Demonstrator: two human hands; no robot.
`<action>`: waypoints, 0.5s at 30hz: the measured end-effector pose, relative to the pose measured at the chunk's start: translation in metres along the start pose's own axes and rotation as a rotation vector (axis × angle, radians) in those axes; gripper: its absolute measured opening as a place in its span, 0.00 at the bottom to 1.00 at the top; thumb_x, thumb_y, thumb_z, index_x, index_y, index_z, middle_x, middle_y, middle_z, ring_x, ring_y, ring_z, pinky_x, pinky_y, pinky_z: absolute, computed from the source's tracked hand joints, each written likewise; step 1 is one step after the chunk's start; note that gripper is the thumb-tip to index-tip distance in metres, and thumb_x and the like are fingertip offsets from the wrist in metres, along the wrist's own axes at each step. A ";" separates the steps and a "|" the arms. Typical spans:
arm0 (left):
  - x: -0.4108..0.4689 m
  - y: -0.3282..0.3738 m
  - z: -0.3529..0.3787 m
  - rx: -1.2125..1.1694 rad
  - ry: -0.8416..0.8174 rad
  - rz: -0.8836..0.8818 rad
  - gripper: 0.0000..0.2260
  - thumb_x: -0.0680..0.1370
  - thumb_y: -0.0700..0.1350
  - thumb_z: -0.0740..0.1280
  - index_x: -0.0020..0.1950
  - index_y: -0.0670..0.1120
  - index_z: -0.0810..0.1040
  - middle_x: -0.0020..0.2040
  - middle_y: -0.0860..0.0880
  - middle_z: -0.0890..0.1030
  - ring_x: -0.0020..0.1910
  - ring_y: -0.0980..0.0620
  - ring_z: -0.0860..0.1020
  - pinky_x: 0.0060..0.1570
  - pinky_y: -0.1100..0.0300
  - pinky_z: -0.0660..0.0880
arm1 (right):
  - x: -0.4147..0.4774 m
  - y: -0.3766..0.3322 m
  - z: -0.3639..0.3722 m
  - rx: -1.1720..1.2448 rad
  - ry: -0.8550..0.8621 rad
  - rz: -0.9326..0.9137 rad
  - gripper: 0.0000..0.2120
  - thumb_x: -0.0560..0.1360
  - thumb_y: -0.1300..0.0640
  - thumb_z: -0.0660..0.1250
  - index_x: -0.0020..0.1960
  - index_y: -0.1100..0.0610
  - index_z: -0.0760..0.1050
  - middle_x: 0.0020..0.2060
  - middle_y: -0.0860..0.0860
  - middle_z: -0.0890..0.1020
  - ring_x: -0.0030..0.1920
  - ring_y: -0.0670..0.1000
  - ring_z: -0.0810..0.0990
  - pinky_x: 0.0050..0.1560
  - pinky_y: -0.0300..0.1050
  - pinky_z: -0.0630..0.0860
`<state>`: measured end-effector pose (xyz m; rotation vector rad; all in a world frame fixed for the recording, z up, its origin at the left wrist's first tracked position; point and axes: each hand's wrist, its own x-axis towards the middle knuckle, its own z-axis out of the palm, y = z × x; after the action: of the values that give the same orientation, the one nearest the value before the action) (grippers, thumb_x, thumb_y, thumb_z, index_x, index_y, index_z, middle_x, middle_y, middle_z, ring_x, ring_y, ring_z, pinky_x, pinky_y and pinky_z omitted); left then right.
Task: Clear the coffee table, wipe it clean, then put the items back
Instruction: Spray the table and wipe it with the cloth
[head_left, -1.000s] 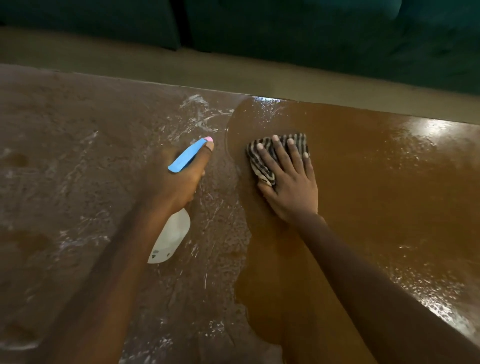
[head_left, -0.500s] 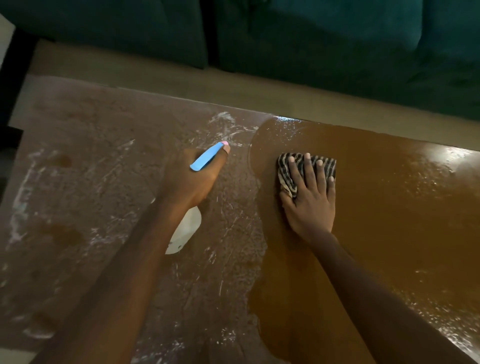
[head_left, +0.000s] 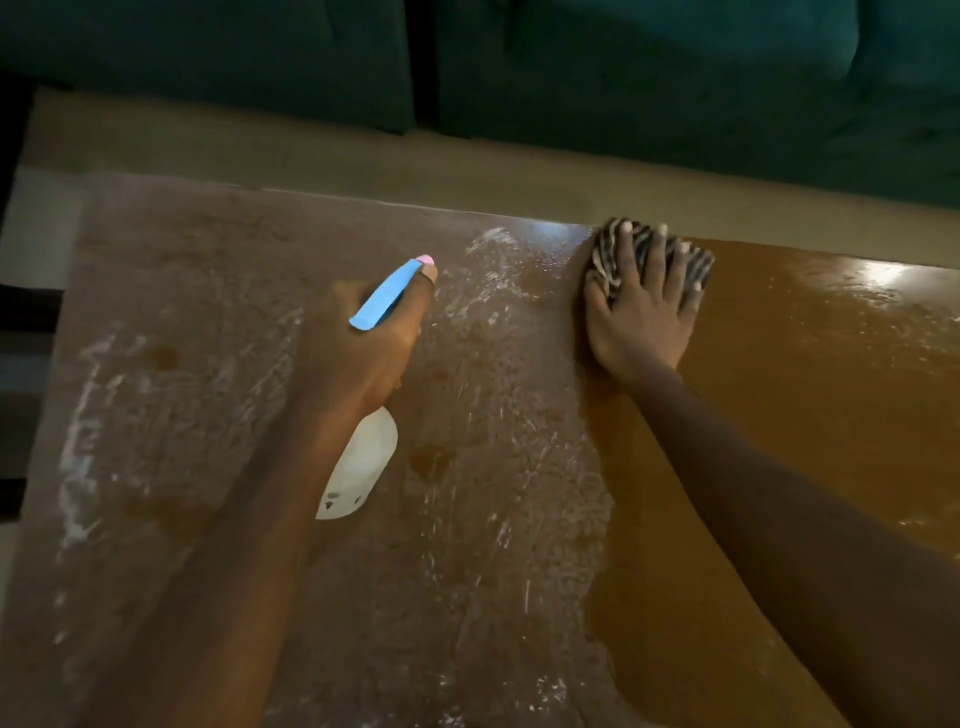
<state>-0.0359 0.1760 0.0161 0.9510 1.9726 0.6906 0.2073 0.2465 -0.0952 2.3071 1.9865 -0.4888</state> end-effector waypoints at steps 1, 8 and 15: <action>0.002 -0.004 -0.007 -0.005 -0.002 -0.001 0.22 0.76 0.65 0.62 0.35 0.47 0.75 0.38 0.40 0.80 0.33 0.45 0.77 0.35 0.54 0.77 | 0.008 -0.021 0.001 0.007 -0.008 -0.028 0.31 0.81 0.35 0.46 0.81 0.41 0.41 0.81 0.49 0.42 0.80 0.54 0.38 0.77 0.58 0.37; 0.007 -0.021 -0.037 -0.026 -0.008 -0.070 0.26 0.74 0.68 0.61 0.36 0.45 0.75 0.32 0.49 0.77 0.24 0.58 0.73 0.29 0.62 0.72 | -0.021 -0.126 0.028 -0.047 -0.059 -0.417 0.31 0.81 0.36 0.48 0.81 0.40 0.44 0.81 0.47 0.44 0.80 0.53 0.40 0.78 0.58 0.40; 0.011 -0.028 -0.036 -0.002 -0.027 -0.092 0.25 0.73 0.69 0.60 0.37 0.47 0.77 0.31 0.51 0.77 0.25 0.58 0.75 0.30 0.61 0.74 | -0.060 -0.034 0.026 -0.164 -0.078 -0.585 0.31 0.79 0.34 0.45 0.80 0.38 0.45 0.81 0.45 0.49 0.80 0.51 0.45 0.78 0.60 0.47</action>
<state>-0.0811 0.1649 0.0096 0.8585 1.9782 0.6247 0.1616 0.1885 -0.0982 1.5646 2.5349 -0.4108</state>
